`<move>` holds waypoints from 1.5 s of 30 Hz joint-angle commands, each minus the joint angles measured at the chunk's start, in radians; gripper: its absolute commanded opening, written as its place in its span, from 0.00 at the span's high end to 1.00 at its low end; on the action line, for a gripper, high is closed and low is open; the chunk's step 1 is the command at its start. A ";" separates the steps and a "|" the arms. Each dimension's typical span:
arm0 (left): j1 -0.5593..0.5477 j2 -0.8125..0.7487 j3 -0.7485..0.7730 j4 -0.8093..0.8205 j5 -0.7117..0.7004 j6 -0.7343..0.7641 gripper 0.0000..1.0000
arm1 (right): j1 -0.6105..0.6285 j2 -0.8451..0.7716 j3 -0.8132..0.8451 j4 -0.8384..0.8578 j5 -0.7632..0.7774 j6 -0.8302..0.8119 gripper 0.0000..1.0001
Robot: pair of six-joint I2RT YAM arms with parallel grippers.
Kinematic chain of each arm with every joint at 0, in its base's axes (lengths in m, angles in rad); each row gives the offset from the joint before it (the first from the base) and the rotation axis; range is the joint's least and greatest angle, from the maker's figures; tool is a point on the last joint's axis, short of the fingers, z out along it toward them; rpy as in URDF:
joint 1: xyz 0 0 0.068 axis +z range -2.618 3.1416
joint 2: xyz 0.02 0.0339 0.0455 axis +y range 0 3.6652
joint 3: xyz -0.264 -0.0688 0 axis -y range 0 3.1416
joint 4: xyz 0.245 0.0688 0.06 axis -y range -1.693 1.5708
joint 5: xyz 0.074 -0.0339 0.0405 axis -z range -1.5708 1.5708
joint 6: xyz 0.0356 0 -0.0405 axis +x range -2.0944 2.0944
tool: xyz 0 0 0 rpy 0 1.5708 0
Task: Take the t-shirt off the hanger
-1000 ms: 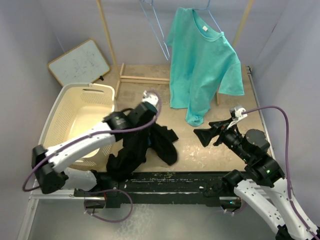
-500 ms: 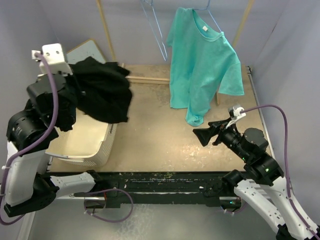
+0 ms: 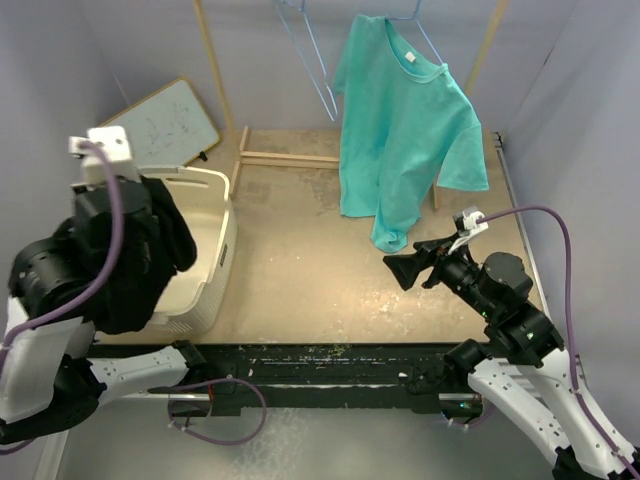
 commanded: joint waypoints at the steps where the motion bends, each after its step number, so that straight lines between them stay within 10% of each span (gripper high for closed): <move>1: -0.003 0.000 -0.188 -0.088 0.151 -0.161 1.00 | 0.006 -0.012 0.006 0.035 -0.004 0.008 0.09; 9: 0.178 0.046 -0.331 0.147 0.412 0.000 1.00 | 0.006 -0.035 0.000 0.005 0.015 0.010 0.09; 18: 0.804 0.216 -0.130 0.262 0.900 -0.032 1.00 | 0.006 -0.017 -0.023 0.031 0.008 0.018 0.09; 26: 0.931 0.298 0.094 0.237 0.954 -0.152 1.00 | 0.006 0.019 -0.018 0.032 -0.007 0.004 0.09; 30: 0.935 0.301 -0.028 0.239 1.001 -0.167 1.00 | 0.006 0.030 -0.018 0.056 -0.017 0.013 0.09; 39: 0.934 0.027 -0.598 0.403 1.109 -0.135 0.31 | 0.005 0.032 0.057 -0.008 -0.007 0.002 0.08; 45: 0.934 -0.181 -0.736 0.461 1.368 -0.085 0.28 | 0.006 0.080 0.164 -0.090 0.039 -0.004 0.08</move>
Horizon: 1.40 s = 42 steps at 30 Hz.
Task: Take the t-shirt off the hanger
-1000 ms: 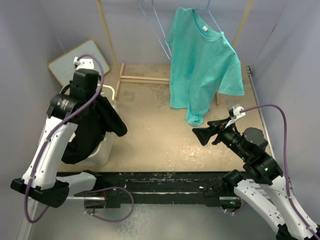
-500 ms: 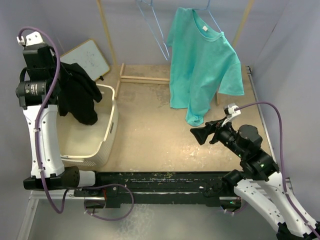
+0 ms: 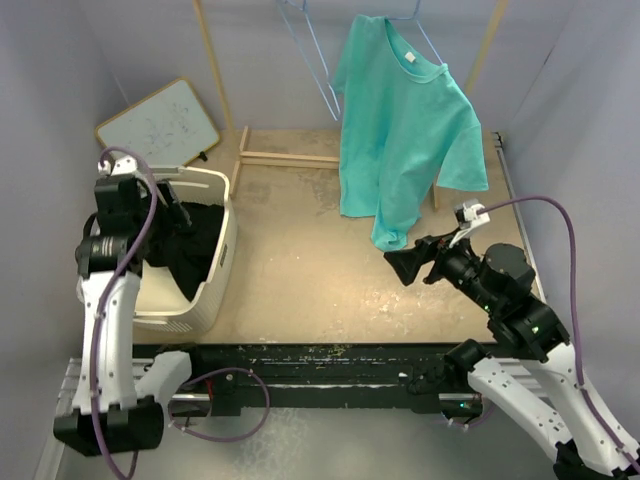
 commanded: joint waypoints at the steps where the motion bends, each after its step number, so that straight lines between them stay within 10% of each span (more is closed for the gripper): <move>1: 0.003 -0.219 -0.090 0.162 0.334 0.056 0.29 | 0.006 0.049 0.131 -0.048 0.030 -0.014 0.09; 7: -0.012 -0.436 -0.270 0.294 0.660 0.060 0.33 | 0.006 0.207 0.379 -0.116 0.006 -0.084 0.25; 12: -0.030 -0.478 -0.341 0.298 0.667 0.076 0.35 | 0.006 0.391 0.644 -0.165 0.018 -0.146 1.00; 17: -0.048 -0.503 -0.376 0.320 0.676 0.068 0.34 | 0.006 0.546 0.812 -0.170 0.000 -0.158 0.93; 21: -0.061 -0.492 -0.388 0.358 0.702 0.064 0.31 | 0.006 0.626 0.925 -0.167 0.034 -0.123 0.28; 23: -0.062 -0.463 -0.384 0.392 0.728 0.056 0.31 | 0.005 0.651 0.967 -0.162 0.041 -0.112 0.14; 34: -0.376 -0.208 -0.273 0.333 0.412 0.103 0.35 | -0.036 1.059 1.705 -0.430 0.314 -0.200 0.08; 42: -0.668 -0.256 -0.309 0.344 0.165 0.161 0.34 | -0.272 1.141 1.694 -0.262 0.300 -0.206 0.15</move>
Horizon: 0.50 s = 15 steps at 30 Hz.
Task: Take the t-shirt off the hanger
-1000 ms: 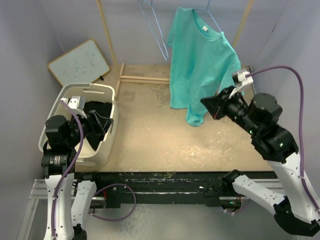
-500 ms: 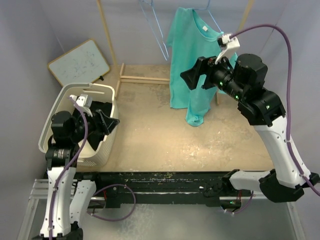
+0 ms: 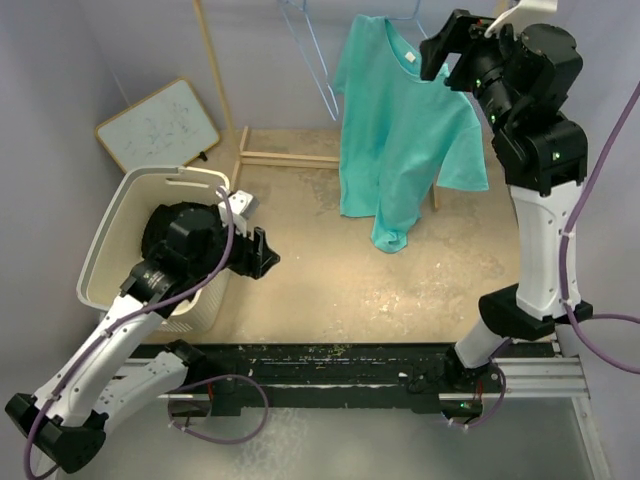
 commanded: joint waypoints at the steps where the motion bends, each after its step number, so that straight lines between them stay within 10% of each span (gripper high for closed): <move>1: -0.055 -0.085 -0.002 0.032 -0.146 0.057 0.34 | -0.154 0.041 -0.053 0.096 -0.039 -0.018 0.19; 15: -0.055 -0.133 -0.021 0.032 -0.125 0.048 0.35 | -0.392 0.162 -0.142 0.194 -0.554 0.043 0.31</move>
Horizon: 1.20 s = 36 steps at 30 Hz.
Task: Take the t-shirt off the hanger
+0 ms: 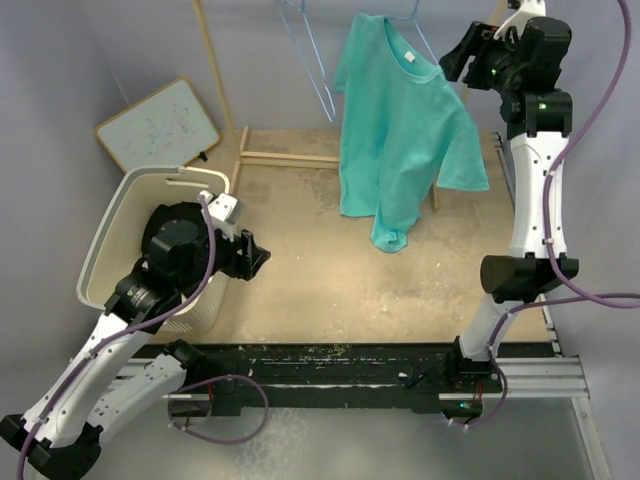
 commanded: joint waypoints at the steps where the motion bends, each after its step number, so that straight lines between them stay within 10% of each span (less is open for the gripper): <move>1: -0.004 0.003 -0.004 0.024 -0.003 0.016 0.35 | 0.010 -0.056 -0.036 0.096 -0.150 0.015 0.31; 29: -0.004 -0.018 -0.010 0.017 -0.016 0.000 0.36 | 0.068 -0.074 -0.109 0.119 -0.152 -0.005 0.36; 36: -0.004 -0.015 -0.009 0.015 -0.018 0.000 0.36 | 0.099 -0.025 -0.089 0.105 -0.092 -0.017 0.52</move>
